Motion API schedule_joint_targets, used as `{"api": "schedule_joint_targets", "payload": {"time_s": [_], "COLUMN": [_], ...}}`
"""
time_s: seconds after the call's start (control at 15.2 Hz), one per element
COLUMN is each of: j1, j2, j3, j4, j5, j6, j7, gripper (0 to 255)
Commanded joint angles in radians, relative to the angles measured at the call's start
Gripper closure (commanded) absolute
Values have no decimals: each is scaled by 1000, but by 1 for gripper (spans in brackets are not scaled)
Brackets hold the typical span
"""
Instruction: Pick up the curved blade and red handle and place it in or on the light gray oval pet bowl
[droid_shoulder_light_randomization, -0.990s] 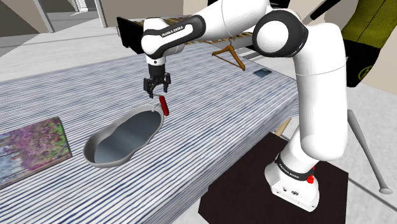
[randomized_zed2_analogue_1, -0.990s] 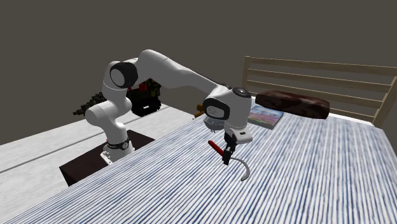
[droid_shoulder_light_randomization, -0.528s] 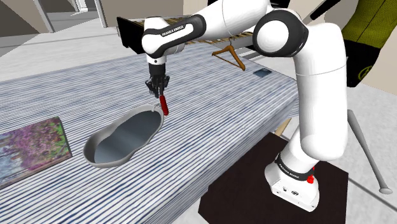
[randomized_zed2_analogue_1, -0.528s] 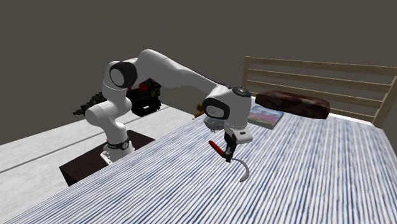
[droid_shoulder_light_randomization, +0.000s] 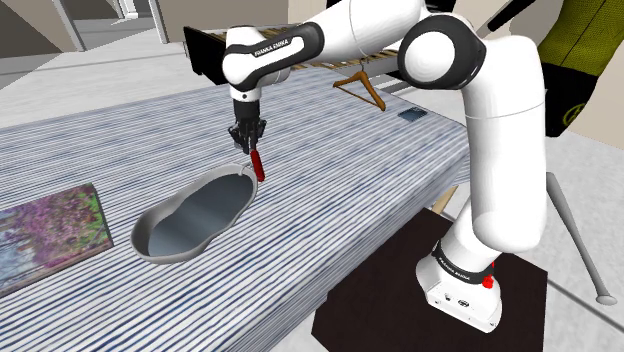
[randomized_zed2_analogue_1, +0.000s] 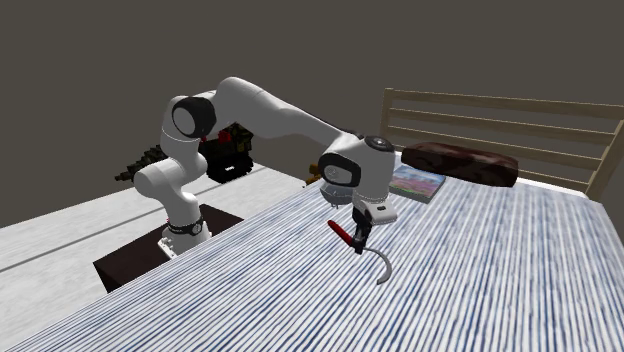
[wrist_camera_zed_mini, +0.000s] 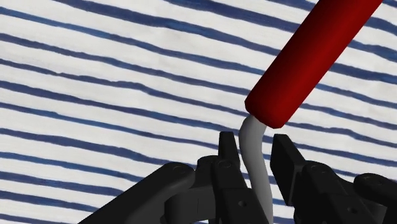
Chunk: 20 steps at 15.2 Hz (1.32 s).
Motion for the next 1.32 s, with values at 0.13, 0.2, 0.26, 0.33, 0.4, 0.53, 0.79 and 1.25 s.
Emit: {"api": "schedule_joint_targets", "payload": {"time_s": [0.13, 0.2, 0.26, 0.33, 0.4, 0.53, 0.79, 1.25], "j1": [0, 0, 0, 0, 0, 0, 0, 0], "j2": [-14, -18, -21, -25, -29, -36, -46, -56], "j3": [1, 2, 2, 2, 2, 2, 3, 4], "j4": [24, 31, 39, 47, 55, 71, 109, 187], "j5": [0, 1, 1, 1, 1, 0, 0, 0], "j6": [-41, -52, -64, -75, -87, -110, -158, -246], "j7": [4, 5, 6, 7, 8, 10, 14, 23], "gripper": [255, 255, 255, 255, 255, 255, 255, 255]}}
